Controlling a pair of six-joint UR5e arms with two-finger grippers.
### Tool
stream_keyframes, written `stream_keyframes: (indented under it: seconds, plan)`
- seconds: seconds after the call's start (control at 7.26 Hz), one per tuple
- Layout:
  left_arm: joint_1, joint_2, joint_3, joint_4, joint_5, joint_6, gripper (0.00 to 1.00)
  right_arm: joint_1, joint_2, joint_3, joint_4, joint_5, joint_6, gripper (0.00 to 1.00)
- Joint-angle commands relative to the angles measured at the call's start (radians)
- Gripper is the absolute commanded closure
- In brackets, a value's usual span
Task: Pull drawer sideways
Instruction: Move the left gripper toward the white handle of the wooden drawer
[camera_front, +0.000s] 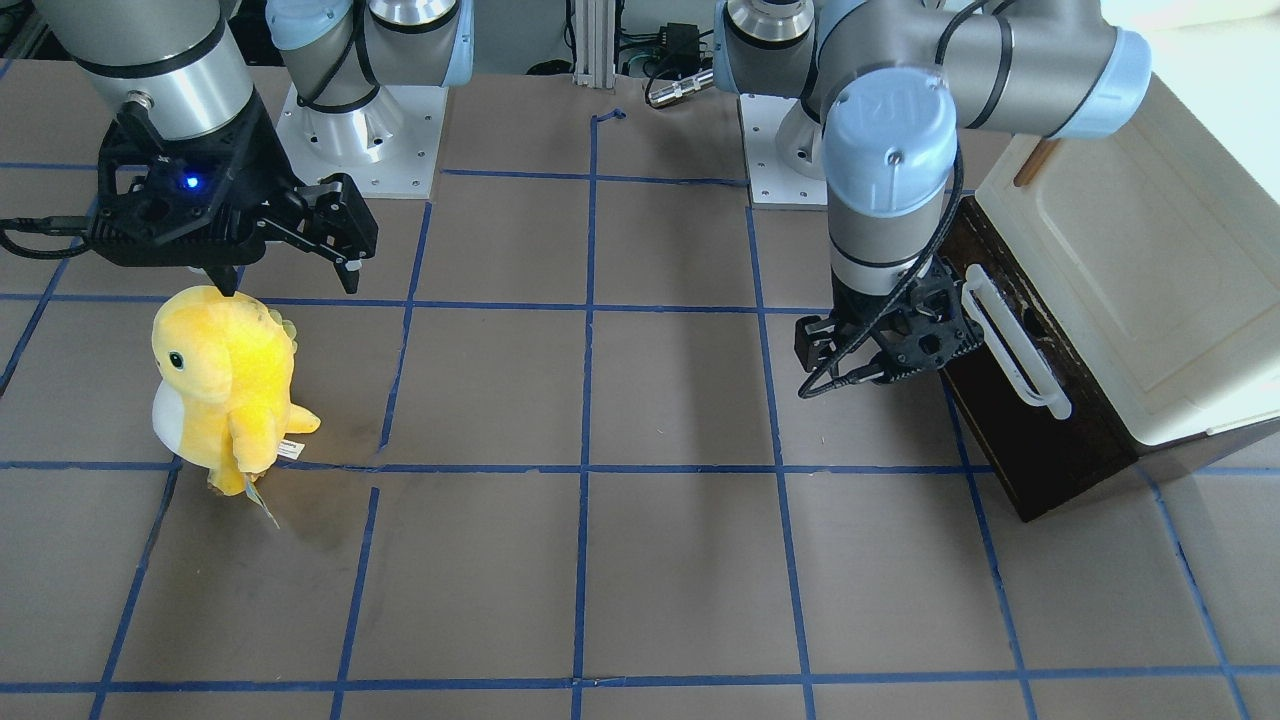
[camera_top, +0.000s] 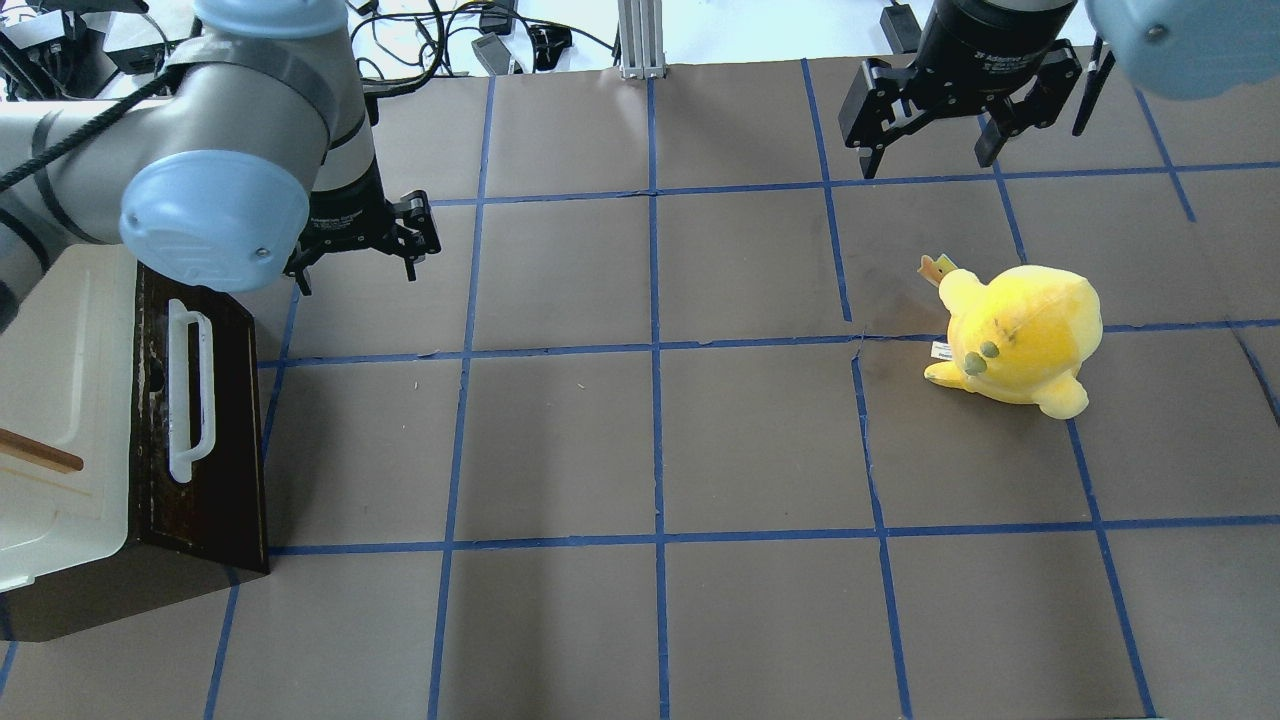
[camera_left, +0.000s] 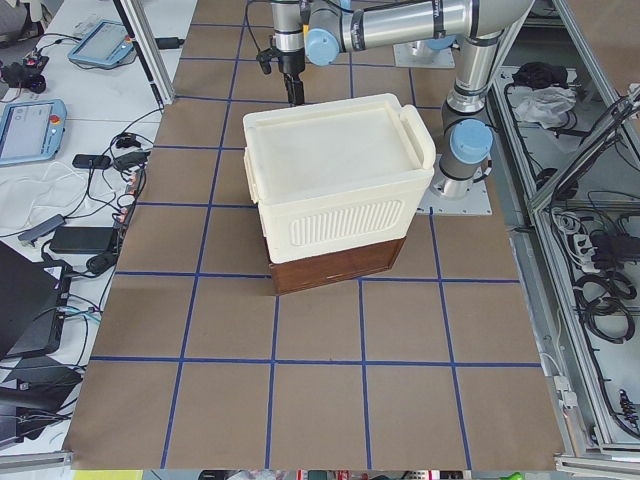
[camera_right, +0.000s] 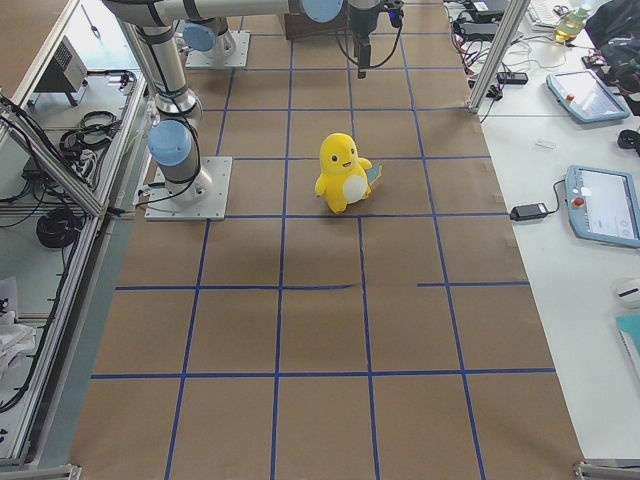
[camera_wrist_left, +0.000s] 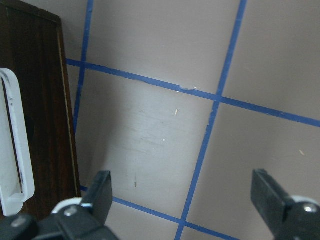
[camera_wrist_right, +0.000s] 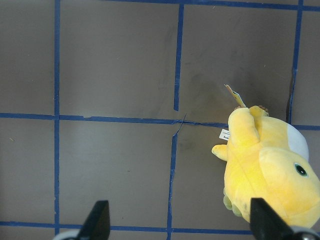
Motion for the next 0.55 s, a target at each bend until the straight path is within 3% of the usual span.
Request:
stream_keyframes:
  seconds: [0.0, 0.41]
  plan:
    - [-0.004, -0.090, -0.002, -0.056, 0.191, -0.062, 0.02, 0.000, 0.000, 0.000, 0.000, 0.000, 0.001, 0.00]
    - [-0.004, -0.183, -0.040, -0.059, 0.389, -0.136, 0.02, 0.000, 0.000, 0.000, 0.000, 0.000, 0.001, 0.00]
